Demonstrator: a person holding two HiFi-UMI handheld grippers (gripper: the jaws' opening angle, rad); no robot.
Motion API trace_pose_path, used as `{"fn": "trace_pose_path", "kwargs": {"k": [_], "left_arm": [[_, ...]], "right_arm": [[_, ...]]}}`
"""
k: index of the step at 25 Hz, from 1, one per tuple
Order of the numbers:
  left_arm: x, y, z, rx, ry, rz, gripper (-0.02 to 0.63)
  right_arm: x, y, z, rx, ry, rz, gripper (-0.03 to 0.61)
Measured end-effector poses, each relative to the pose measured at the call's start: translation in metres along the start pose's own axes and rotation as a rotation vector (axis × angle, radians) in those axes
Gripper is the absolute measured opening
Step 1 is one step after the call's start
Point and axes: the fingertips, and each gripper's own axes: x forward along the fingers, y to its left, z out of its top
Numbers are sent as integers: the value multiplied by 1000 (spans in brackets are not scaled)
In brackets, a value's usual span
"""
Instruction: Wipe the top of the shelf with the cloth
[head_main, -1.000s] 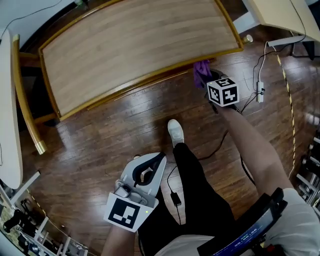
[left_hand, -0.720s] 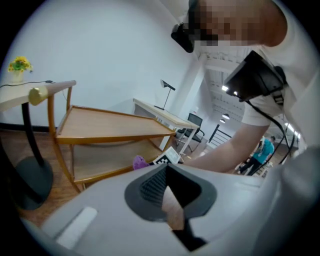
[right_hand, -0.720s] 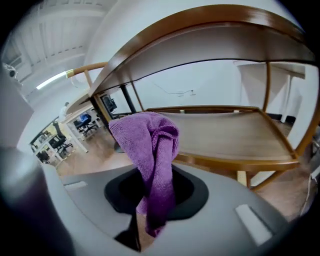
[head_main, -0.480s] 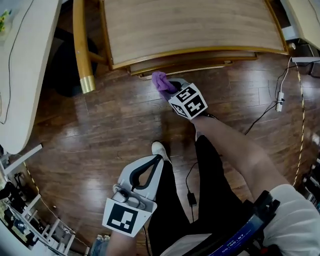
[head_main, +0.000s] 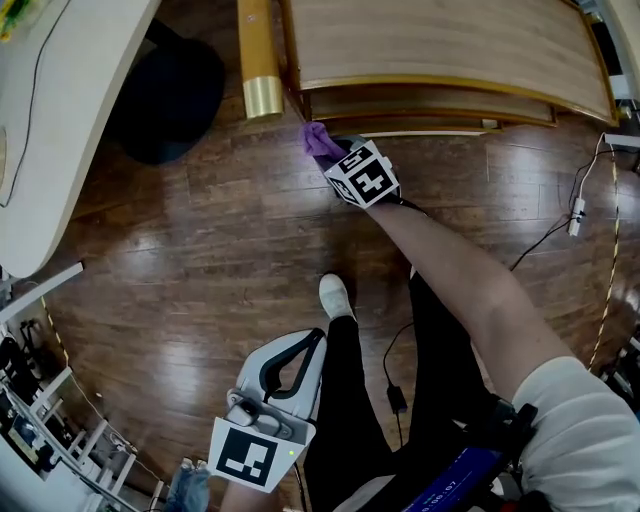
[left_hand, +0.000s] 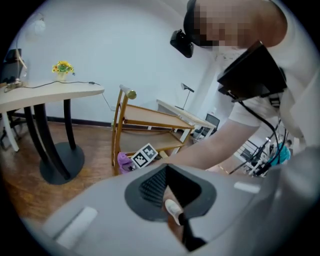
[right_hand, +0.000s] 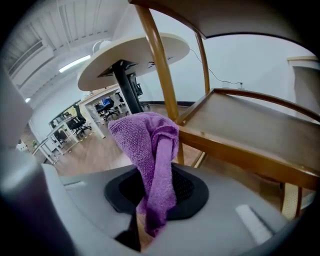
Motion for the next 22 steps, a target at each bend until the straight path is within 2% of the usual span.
{"fn": "trace_pose_path", "kwargs": {"k": [7, 22], "left_arm": [[27, -14, 4, 34, 17, -67, 20], [105, -78, 38, 97, 54, -188, 20]], "right_arm": [[-30, -66, -32, 43, 25, -107, 83], [-149, -201, -99, 151, 31, -279, 83]]}}
